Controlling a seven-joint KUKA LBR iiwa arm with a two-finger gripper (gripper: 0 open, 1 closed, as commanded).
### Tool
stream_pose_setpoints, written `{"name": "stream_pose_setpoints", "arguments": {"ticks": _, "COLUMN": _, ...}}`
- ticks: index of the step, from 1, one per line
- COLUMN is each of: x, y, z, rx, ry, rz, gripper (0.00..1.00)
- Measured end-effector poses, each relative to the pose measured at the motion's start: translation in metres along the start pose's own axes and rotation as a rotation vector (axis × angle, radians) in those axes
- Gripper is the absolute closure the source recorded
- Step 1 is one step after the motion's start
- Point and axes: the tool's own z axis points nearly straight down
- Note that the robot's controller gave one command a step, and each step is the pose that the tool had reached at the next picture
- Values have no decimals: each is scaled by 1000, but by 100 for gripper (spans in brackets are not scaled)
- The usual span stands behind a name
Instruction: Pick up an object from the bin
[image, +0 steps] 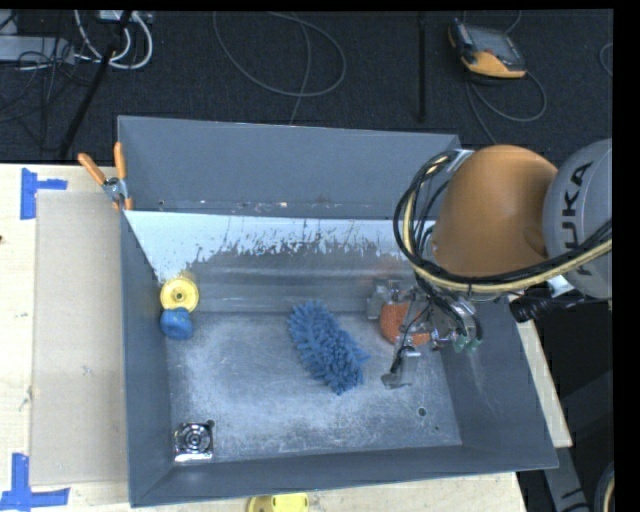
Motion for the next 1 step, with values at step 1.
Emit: {"name": "stream_pose_setpoints", "arguments": {"ticks": 1, "x": 0, "y": 20, "z": 33, "rx": 1, "ry": -11, "rz": 23, "gripper": 0}}
